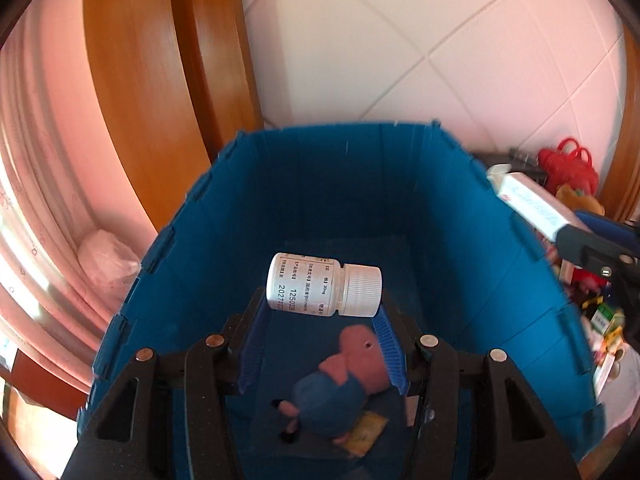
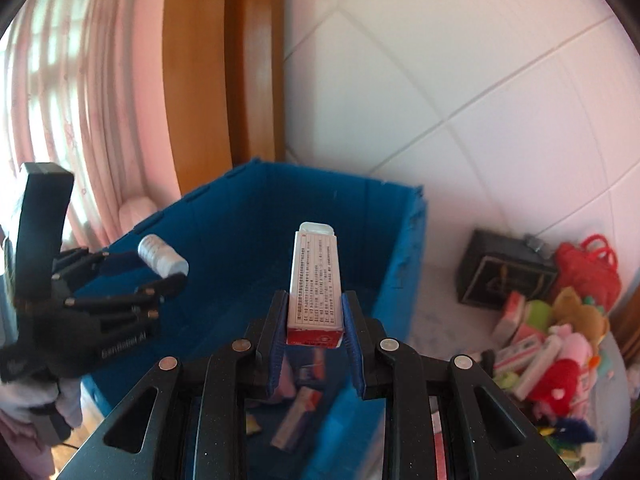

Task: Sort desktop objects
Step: 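Carry the pill bottle and tube box over the crate and release both inside, then move both open tools back toward the pile on the table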

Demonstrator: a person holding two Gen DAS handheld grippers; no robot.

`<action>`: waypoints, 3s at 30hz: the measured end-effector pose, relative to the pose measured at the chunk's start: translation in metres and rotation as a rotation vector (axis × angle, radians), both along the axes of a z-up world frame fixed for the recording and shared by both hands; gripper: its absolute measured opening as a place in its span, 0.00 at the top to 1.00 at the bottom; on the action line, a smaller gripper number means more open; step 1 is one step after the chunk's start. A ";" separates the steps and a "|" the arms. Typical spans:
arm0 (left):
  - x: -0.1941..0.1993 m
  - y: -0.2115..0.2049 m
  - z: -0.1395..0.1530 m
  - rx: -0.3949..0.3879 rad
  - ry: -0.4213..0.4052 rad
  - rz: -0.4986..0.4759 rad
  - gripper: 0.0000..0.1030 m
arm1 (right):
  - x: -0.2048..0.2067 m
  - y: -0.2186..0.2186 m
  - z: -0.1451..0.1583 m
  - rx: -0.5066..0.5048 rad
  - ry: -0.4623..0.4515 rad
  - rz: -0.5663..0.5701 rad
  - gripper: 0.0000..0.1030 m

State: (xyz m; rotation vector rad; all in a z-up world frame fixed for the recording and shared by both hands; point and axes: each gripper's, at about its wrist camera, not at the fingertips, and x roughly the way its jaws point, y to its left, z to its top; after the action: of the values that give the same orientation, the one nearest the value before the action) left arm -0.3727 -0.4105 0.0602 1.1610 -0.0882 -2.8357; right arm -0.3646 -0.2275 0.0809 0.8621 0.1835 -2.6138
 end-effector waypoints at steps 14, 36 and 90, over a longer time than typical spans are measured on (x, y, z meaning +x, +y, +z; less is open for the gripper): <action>-0.051 -0.058 -0.054 0.098 -0.302 -0.128 0.50 | -0.080 -0.099 -0.089 0.166 -0.398 -0.080 0.74; -0.012 -0.052 -0.034 0.050 -0.256 -0.160 0.27 | -0.042 -0.087 -0.064 0.250 -0.302 -0.132 0.03; 0.113 0.361 -0.135 0.189 -0.231 -0.438 0.27 | 0.185 0.469 -0.194 -0.104 -0.475 -0.762 0.00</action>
State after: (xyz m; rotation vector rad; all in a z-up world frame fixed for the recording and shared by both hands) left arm -0.2595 -0.0499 -0.0746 1.6965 -0.0999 -3.1149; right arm -0.1792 0.2416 -0.1135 1.7427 -0.4999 -2.9043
